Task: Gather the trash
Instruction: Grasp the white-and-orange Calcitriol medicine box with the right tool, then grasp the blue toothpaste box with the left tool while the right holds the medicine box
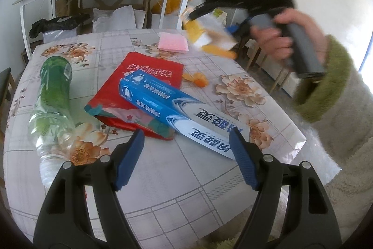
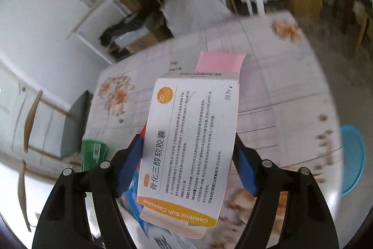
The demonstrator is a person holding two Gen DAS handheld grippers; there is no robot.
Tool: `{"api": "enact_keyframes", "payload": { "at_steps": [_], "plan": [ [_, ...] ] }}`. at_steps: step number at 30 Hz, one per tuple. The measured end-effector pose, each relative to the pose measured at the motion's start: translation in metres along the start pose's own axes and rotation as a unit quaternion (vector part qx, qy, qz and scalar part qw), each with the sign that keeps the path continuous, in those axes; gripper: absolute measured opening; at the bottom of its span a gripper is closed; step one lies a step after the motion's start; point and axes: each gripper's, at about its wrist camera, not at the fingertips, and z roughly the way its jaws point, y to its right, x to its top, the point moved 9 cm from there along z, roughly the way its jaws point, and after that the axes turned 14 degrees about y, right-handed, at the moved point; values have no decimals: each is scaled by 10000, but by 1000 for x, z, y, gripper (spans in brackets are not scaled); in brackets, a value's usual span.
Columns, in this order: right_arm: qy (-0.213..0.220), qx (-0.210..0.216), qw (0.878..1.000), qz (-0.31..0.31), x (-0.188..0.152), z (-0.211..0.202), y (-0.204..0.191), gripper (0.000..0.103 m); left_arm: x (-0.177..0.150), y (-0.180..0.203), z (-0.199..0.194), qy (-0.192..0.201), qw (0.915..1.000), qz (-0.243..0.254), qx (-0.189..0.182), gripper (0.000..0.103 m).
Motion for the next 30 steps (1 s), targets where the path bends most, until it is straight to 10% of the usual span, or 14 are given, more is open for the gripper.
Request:
{"api": "enact_keyframes", "payload": {
  "at_steps": [11,22,30],
  "plan": [
    [-997,-224,9908,-891,-95,-30,23,72,1,-14,9,-165,9984,-542,90,71],
    [-1729,524,9814,-641,-181,-31,-9,71,3,-28,13,-320,9936,-1057,229,71],
    [-926,-262,9918,-841,-152,-61,25,71,5,-13,30,-565,9962,-531,400,71]
  ]
}}
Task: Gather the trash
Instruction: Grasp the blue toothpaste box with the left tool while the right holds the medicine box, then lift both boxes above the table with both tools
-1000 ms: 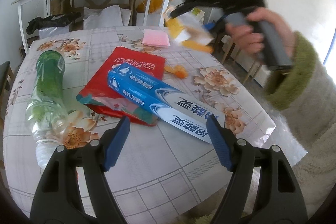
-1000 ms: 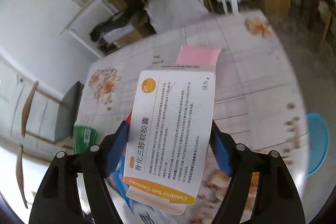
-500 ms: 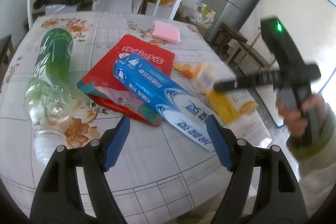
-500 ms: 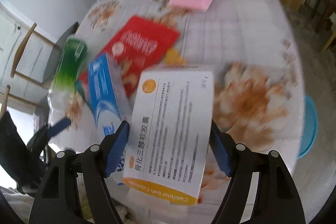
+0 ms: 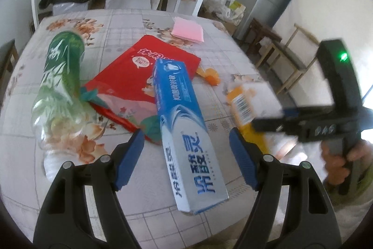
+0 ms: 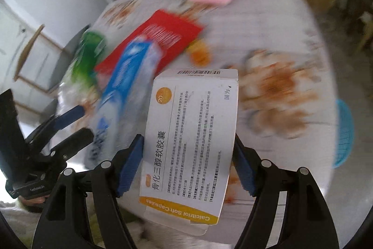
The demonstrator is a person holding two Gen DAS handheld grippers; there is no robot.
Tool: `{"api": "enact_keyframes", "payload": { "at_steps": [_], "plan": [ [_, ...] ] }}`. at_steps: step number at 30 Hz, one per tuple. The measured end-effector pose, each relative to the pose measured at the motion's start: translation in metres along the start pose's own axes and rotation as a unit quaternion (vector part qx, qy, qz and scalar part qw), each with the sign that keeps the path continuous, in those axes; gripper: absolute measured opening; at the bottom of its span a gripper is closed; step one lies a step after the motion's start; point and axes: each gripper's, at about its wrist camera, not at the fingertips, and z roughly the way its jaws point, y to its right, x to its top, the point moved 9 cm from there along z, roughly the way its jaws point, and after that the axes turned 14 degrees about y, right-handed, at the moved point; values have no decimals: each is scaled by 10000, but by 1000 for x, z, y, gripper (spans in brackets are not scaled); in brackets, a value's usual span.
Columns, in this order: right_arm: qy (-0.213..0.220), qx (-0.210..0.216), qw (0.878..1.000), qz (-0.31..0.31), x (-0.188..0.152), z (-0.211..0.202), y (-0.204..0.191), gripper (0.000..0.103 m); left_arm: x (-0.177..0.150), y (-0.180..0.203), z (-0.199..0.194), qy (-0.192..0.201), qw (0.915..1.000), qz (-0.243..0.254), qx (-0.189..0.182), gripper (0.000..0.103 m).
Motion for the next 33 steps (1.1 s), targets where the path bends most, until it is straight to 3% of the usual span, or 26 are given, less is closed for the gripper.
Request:
{"api": "enact_keyframes", "payload": {
  "at_steps": [4,5,8,12,18,20,24,28,33],
  "plan": [
    [150,-612,9978,-202,3,-5,25,71,-9,8,17,-283,9973,585,348,71],
    [152,-630,9977,-208,3,-4,26,71,-12,9,21,-358,9960,701,420,71],
    [111,-619,9979,-134,-2,-2,31,71,-20,10,27,-518,9939,815,532,52],
    [68,-585,9982,-83,-4,3,39,71,-25,12,22,-611,9951,612,481,49],
    [35,-457,9990,4,-11,0,40,72,-41,27,2,-966,9939,464,271,49],
    [-5,-418,9991,80,-14,1,42,74,-42,31,1,-951,9934,554,323,50],
    [-43,-394,9988,276,-17,0,45,79,-38,37,7,-909,9917,820,402,61],
    [36,-452,9987,239,-19,-5,43,85,-34,38,18,-902,9904,952,438,61],
    [-35,-724,9973,151,-27,-2,42,86,-32,33,30,-921,9887,1015,607,61]
  ]
}}
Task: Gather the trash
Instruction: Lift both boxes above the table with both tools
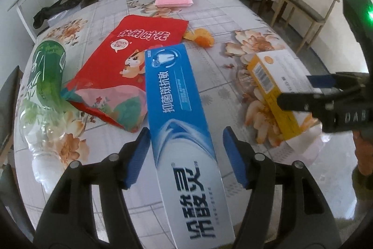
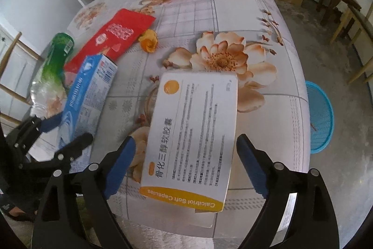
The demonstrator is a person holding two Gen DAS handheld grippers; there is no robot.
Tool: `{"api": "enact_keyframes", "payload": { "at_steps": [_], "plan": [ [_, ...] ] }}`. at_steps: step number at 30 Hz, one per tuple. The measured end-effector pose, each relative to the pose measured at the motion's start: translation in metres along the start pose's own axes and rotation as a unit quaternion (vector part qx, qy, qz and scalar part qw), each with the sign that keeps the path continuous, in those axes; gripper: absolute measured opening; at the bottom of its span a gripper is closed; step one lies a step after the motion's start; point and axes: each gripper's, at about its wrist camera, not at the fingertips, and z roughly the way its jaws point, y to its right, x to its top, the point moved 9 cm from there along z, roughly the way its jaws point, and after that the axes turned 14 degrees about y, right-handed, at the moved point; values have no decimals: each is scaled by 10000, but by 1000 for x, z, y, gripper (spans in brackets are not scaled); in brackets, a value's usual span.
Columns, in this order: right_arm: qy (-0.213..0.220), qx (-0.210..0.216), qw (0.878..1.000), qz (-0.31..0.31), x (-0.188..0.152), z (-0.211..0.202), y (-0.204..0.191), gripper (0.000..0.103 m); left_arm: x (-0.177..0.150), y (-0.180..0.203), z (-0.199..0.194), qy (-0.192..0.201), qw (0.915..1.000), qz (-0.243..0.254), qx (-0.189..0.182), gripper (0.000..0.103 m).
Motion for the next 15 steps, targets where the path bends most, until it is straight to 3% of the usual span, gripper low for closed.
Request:
{"api": "enact_keyframes", "payload": {
  "at_steps": [8,12,15],
  "plan": [
    [65,-373,9993,-48,-8,4,3,86,2,1,3,104,9997,178,123,49],
    [121,-457,9989,-78,-6,2,5,85,2,0,3,127,9997,182,140,48],
    [108,-485,9987,-88,-6,2,5,79,2,0,3,124,9997,166,159,48]
  ]
}}
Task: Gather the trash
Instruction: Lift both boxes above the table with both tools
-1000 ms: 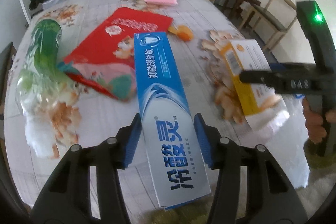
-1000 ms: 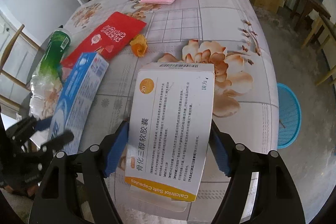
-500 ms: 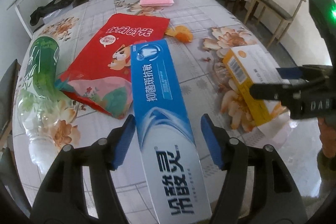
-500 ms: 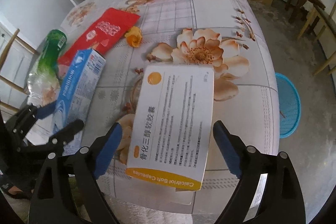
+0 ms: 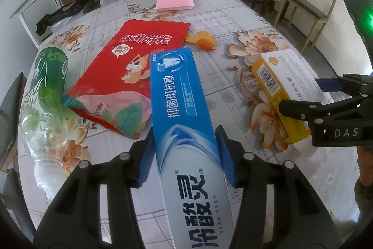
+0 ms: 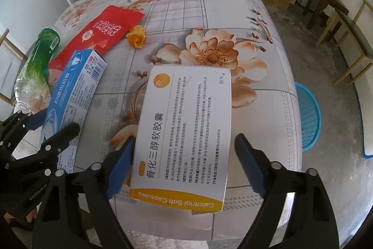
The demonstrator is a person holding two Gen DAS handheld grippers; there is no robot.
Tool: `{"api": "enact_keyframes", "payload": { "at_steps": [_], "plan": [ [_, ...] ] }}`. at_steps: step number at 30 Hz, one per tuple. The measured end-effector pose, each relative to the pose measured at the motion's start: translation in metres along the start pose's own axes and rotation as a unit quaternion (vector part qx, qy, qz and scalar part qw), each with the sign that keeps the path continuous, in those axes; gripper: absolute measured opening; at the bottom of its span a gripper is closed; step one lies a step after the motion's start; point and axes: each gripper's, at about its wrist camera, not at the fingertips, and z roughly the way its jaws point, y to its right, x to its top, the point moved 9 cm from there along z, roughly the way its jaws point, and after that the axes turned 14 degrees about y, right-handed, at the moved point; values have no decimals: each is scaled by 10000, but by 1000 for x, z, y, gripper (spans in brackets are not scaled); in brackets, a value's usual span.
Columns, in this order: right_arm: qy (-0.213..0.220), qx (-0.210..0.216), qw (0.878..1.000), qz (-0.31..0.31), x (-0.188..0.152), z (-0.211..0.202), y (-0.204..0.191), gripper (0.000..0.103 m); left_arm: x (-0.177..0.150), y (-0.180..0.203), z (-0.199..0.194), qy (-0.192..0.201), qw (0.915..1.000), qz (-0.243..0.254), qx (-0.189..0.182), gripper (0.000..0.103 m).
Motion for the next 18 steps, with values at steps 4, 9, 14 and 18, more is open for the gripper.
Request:
{"api": "enact_keyframes", "payload": {
  "at_steps": [4,9,14,18],
  "plan": [
    [-53,-1,10000,14,-2,1,-1,71,0,1,-2,25,10000,25,34,47],
    [-15,-25,10000,28,-2,0,0,71,0,1,-3,35,10000,15,28,47],
    [20,-40,10000,71,0,-2,1,70,0,1,-6,71,10000,-32,21,47],
    [35,-39,9999,91,1,-4,2,70,3,1,-9,125,9999,-50,19,47]
  ]
}}
